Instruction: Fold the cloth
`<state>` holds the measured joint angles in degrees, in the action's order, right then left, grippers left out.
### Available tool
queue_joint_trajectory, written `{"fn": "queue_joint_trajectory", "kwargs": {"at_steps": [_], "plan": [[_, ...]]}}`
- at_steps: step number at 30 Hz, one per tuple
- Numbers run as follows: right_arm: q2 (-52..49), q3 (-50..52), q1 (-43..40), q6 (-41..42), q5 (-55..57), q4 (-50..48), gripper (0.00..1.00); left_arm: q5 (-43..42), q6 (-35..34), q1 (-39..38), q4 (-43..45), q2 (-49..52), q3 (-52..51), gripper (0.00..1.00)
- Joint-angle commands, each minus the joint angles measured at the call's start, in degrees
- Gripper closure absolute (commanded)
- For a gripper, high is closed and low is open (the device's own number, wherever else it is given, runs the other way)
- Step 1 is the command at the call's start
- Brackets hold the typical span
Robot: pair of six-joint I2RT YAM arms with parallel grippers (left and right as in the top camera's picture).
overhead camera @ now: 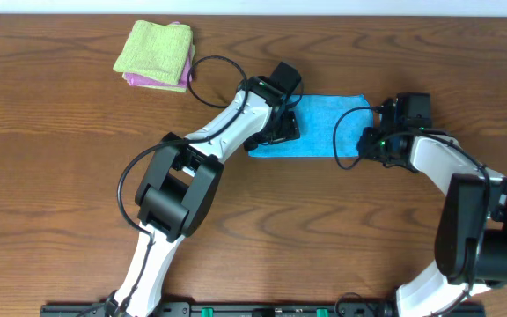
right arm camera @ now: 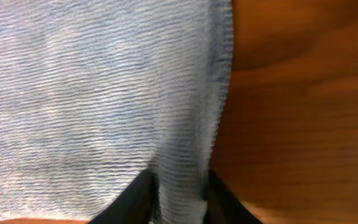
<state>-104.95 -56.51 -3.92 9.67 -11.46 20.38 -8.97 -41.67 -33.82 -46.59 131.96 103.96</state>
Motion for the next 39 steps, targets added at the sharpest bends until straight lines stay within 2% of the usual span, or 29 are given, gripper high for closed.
{"fn": "queue_joint_trajectory", "kwargs": {"at_steps": [1, 2, 3, 13, 20, 26, 39], "plan": [[-1.9, 1.2, -0.2, -0.5, 5.0, 0.7, 0.91, 2.1, 1.0, 1.0, -1.1, 2.7, -0.7, 0.15], [-1.9, 1.2, -0.2, -0.5, 5.0, 0.7, 0.98, 2.1, 1.0, 1.0, -1.1, 2.7, -0.7, 0.15], [-1.9, 1.2, -0.2, -0.5, 5.0, 0.7, 0.99, 2.1, 1.0, 1.0, -1.0, 2.7, -0.7, 0.15], [-1.4, 0.8, -0.2, -2.2, 5.0, 1.4, 0.99, 3.5, 0.7, 1.0, -0.9, 2.7, -0.7, 0.15], [4.6, -1.8, 0.8, -3.8, 4.3, 4.2, 0.98, 3.4, 0.3, 1.0, -0.9, 2.7, -0.7, 0.15], [8.2, -1.9, 4.1, -3.8, 1.3, 4.0, 0.99, 3.1, 0.3, 1.0, -0.9, 2.7, -0.7, 0.15], [8.3, -1.9, 11.5, -3.7, 0.9, 3.8, 0.99, 3.0, 0.3, 1.0, -1.0, 2.7, -0.7, 0.15]]}}
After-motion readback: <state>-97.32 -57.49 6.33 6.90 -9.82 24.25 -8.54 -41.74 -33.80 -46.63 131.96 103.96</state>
